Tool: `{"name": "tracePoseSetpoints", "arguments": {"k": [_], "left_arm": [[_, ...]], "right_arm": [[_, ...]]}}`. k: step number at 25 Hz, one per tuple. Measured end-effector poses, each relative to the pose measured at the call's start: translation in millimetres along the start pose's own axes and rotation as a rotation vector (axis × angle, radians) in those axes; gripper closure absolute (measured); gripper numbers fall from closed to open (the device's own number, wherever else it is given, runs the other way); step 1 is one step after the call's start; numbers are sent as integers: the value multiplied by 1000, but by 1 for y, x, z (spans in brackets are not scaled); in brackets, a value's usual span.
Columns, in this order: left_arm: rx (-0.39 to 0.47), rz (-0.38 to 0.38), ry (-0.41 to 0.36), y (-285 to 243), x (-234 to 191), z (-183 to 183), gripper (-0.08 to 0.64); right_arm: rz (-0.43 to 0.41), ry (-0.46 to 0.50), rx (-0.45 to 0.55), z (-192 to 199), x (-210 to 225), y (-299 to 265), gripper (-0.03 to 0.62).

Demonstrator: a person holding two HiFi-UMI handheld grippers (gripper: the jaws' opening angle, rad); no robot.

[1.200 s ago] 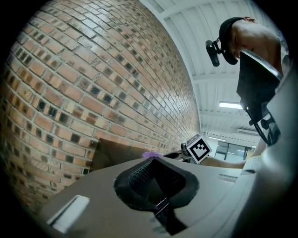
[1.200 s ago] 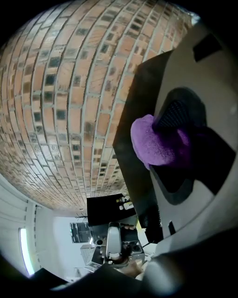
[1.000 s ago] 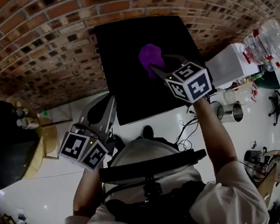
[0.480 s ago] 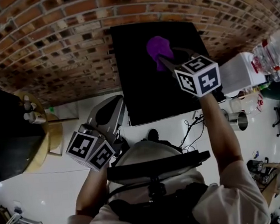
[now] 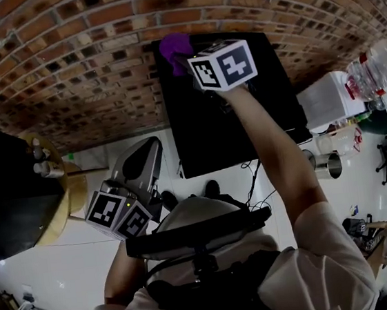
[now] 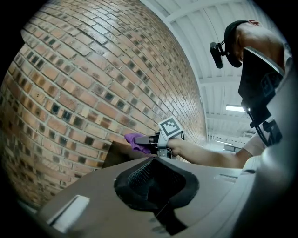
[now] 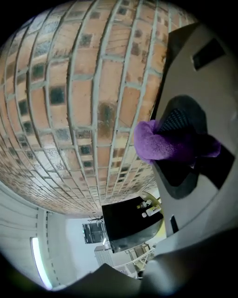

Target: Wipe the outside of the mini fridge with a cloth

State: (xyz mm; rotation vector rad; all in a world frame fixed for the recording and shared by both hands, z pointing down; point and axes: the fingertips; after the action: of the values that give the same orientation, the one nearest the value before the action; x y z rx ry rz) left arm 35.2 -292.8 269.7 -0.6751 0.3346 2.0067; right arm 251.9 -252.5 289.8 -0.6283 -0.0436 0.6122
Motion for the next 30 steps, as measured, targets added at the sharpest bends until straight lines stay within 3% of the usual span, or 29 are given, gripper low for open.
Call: {"name": "tracePoseSetpoints", "arguments": {"k": [13,30], "left_arm": [[23,-12,26,4,-10,-7,552],[33,-1,34,-14,6,-6,552]], "right_arm": [[-4,-10,-131,-5,2,-71,457],[78,-30,-179,30,67,-33,457]]}}
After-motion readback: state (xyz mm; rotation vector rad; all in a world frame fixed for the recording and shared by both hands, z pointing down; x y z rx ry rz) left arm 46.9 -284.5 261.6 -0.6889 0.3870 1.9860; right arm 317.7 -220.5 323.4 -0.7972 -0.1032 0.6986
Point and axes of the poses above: the fingertips, and each gripper's own axes: y backward along the fingers, x to its right, z out of its underside, and after that the axes turned 10 degrees about y, right-handed
